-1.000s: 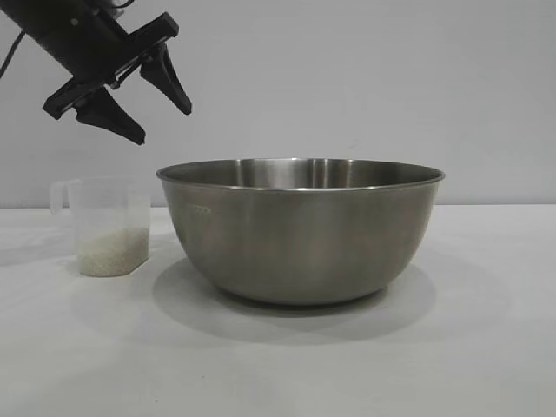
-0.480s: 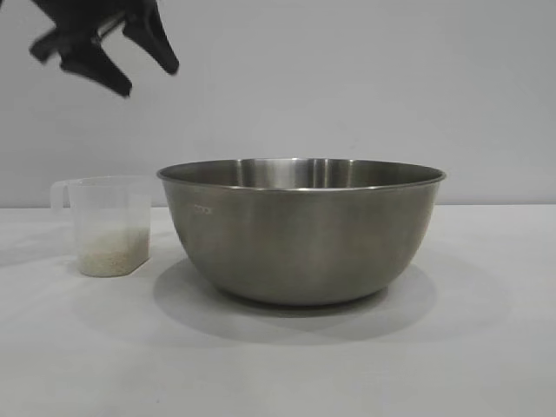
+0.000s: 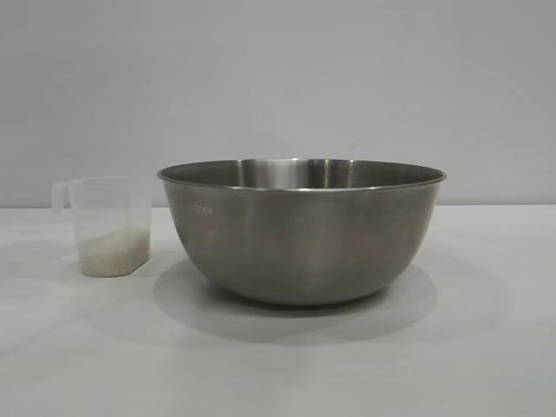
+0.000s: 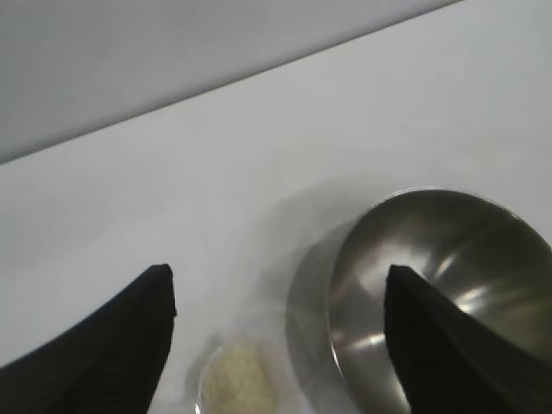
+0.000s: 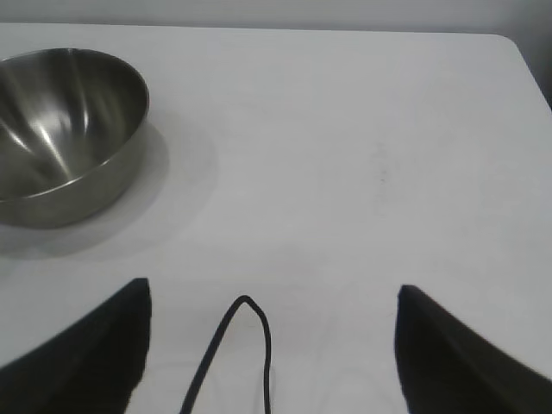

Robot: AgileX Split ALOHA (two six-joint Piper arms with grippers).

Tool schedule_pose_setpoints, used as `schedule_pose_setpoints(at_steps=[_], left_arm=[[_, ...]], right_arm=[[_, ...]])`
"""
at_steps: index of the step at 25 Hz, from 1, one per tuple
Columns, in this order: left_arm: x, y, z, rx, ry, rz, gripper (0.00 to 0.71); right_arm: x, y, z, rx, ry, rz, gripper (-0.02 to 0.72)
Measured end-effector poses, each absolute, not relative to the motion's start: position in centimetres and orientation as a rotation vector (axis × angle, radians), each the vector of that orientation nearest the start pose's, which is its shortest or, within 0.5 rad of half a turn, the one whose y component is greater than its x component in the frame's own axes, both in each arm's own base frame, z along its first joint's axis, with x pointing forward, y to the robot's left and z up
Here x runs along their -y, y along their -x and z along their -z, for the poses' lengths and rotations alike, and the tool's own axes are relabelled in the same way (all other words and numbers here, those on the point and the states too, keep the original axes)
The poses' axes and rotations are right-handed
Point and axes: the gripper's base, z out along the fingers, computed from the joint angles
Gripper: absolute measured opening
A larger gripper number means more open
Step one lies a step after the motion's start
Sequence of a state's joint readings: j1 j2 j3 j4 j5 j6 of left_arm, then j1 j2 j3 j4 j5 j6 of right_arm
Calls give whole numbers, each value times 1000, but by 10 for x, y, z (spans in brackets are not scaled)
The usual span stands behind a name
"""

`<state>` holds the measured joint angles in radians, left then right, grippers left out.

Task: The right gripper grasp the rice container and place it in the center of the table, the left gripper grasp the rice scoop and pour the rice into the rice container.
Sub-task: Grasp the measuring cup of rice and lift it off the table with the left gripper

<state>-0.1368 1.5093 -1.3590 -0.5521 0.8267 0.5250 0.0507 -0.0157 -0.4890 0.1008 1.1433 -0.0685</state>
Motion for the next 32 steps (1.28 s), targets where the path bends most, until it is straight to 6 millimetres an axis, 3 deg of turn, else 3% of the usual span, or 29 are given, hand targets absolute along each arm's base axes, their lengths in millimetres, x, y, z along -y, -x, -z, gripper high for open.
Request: schedule_pose_setpoints(at_steps=[6, 10, 13, 20, 32], left_arm=[[69, -280, -378, -2388, -513, 408, 503], [65, -257, -376, -2444, -523, 388, 503], [62, -239, -361, -2481, -516, 394, 503], [53, -208, -306, -2500, -438, 345, 503], [39, -190, -243, -2261, -99, 287, 503]], right_arm=[[-8, 10, -268, -2115, 136, -111, 501], [-8, 10, -268, -2115, 136, -111, 501], [-8, 10, -268, -2115, 136, -111, 501], [-8, 10, -268, -2115, 136, -111, 501], [-8, 10, -268, -2115, 136, -111, 501]])
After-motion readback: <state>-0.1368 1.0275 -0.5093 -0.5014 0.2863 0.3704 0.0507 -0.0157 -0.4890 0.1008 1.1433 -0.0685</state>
